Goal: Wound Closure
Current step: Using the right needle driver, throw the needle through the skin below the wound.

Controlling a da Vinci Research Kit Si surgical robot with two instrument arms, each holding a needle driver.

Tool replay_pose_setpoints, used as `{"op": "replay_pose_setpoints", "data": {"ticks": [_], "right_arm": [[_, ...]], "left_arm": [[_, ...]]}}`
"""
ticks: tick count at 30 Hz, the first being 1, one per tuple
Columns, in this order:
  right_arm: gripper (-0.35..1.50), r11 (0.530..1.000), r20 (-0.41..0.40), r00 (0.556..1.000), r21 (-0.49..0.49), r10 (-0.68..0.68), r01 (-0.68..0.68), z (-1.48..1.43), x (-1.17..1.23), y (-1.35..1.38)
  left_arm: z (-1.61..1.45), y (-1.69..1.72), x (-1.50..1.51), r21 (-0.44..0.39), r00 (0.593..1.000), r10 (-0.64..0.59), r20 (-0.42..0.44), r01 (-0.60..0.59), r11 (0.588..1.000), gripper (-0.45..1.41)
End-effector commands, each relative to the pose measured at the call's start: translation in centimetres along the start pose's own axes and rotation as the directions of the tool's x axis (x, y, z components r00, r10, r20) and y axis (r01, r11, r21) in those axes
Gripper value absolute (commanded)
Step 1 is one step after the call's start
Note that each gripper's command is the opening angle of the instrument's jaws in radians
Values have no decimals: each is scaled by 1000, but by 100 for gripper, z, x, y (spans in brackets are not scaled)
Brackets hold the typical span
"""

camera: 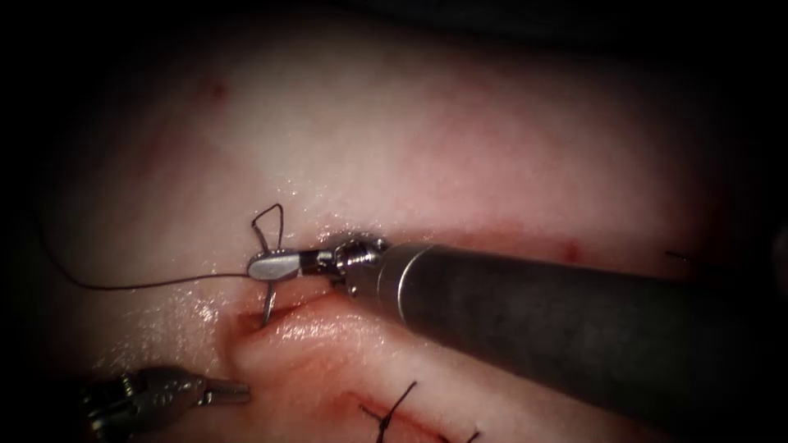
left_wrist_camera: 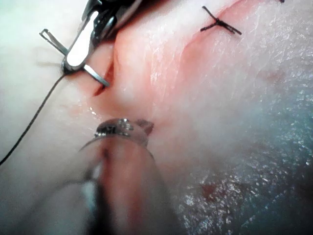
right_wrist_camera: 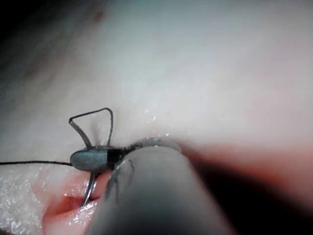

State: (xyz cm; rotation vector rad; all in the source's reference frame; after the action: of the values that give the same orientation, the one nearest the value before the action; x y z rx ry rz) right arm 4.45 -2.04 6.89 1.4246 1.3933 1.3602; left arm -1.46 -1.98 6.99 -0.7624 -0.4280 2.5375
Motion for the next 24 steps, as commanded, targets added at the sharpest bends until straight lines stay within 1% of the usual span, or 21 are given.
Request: {"op": "replay_pose_setpoints", "data": {"ticks": [1,4,12,24], "right_arm": [[-35,1000,2,1000,3,-2,2,10,-3,6],[-35,1000,3,1000,2,19,-19,14,-10,6],[-35,999,9,999,8,45,-45,9,-18,-1],[-35,996,23,996,11,86,-87,18,-40,-13]], "left_arm": [[10,-3,2,-4,1000,0,-3,0,1000,-43],[13,-6,0,-9,1000,1,-5,-1,1000,-43],[20,-11,-6,-13,1000,1,-10,-1,1000,-43],[19,-16,-10,-19,1000,-1,-12,1,1000,-45]]}}
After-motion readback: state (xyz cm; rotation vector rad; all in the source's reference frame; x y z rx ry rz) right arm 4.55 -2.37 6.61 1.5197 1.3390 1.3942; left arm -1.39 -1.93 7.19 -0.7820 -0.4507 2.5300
